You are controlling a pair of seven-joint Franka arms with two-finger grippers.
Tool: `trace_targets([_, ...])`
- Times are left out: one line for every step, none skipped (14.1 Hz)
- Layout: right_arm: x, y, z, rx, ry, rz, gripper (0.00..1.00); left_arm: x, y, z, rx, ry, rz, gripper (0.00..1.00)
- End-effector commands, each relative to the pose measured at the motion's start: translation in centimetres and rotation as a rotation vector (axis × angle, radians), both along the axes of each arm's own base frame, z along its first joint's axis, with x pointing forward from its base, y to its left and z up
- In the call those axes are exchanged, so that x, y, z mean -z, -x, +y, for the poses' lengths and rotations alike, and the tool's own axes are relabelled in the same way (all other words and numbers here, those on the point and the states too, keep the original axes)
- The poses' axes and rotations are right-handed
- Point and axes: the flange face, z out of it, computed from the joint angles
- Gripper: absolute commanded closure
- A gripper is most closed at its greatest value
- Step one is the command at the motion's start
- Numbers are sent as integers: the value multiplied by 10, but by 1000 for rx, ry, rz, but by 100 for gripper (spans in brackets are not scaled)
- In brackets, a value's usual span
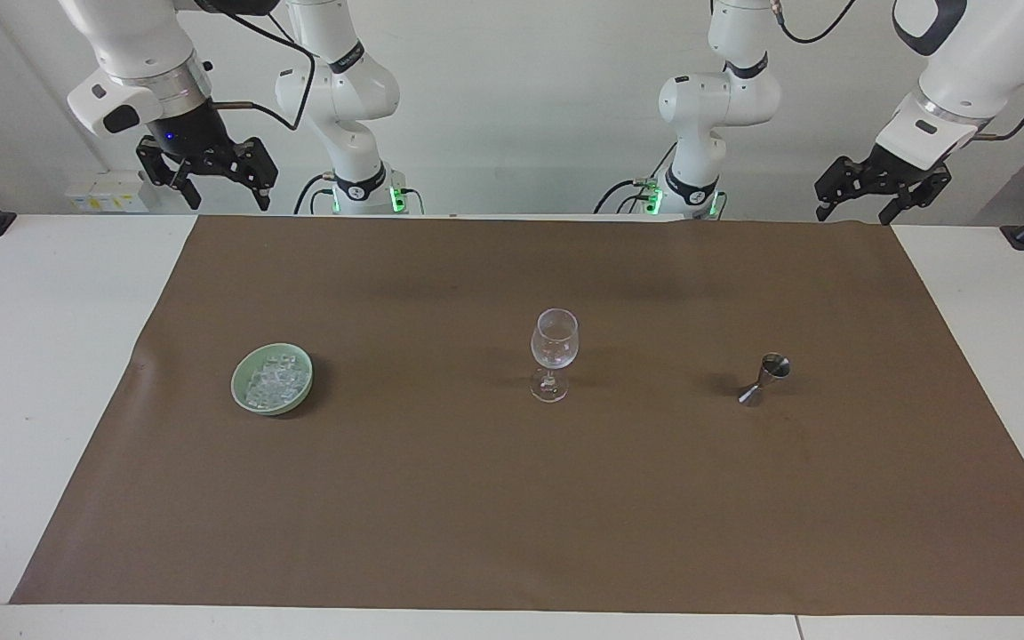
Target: Pour wine and add ice with both arms
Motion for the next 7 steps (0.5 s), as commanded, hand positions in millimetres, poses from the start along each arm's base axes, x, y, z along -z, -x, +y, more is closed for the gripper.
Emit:
trace_targets([-3,4,-2,-22,-8,8,0,-1,5,4,-11,7,-16,0])
trace_targets([-3,4,-2,-20,-8,8,0,0,3,5,-15,7,-22,0])
trace_targets([-3,4,-2,-22,-8,8,0,-1,1,5,-34,6,-43,0])
trace_targets([-3,4,-2,-20,-8,8,0,-2,-4,6,-76,4,-74,0])
trace_targets([-3,4,-1,-22,-8,8,0,-2,-12,7,-122,3,-122,0])
trace_targets([-3,4,-2,-22,-8,8,0,2,-19,9,-169,4,-166,0])
trace_targets([-3,4,-2,-20,-8,8,0,6,-24,9,-215,5,-199,0])
